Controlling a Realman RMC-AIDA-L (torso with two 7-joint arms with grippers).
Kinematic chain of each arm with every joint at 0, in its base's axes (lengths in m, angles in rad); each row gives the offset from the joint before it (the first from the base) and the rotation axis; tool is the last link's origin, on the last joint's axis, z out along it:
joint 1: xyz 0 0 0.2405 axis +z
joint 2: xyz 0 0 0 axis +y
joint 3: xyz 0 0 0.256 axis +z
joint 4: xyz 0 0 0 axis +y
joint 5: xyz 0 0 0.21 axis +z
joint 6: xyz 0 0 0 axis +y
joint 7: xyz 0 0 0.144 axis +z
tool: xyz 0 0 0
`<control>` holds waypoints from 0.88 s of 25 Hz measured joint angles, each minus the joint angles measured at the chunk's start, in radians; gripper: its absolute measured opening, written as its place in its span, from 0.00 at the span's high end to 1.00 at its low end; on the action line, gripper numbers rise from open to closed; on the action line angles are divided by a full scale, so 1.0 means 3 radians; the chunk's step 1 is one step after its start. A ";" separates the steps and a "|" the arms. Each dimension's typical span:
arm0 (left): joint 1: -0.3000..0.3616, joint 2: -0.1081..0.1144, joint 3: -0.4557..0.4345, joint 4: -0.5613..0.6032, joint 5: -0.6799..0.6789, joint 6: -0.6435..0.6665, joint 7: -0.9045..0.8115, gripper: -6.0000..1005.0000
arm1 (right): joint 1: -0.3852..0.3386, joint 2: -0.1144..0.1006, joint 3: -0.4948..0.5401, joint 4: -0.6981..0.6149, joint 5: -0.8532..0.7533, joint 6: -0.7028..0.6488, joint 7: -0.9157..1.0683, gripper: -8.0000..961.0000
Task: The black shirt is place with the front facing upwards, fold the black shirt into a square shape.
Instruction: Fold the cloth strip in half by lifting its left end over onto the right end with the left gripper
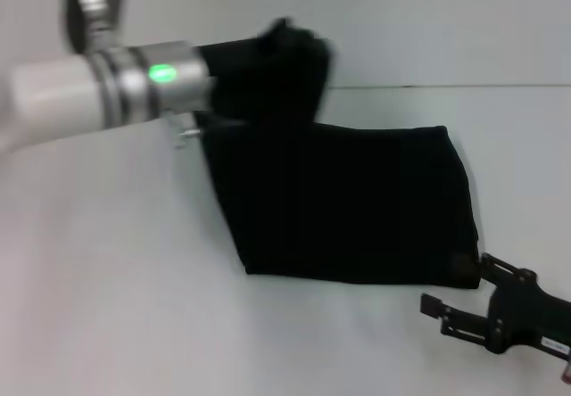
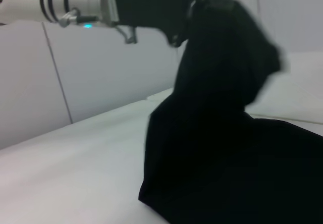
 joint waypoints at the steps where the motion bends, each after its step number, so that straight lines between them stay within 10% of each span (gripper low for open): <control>1: -0.0059 -0.0019 0.0059 -0.0083 -0.0078 -0.0018 0.0049 0.97 | -0.0025 -0.0001 0.0012 -0.0001 0.0000 -0.0018 -0.0002 0.09; 11: -0.0293 -0.0038 0.0950 -0.1346 -0.0941 -0.0237 0.0697 0.97 | -0.0121 0.0001 0.0038 0.0000 -0.0013 -0.0063 -0.0005 0.09; 22: -0.0290 -0.0040 0.0965 -0.1371 -0.1037 -0.0184 0.0809 0.97 | 0.0208 0.0035 0.0243 0.0278 0.0507 0.0548 -0.0179 0.09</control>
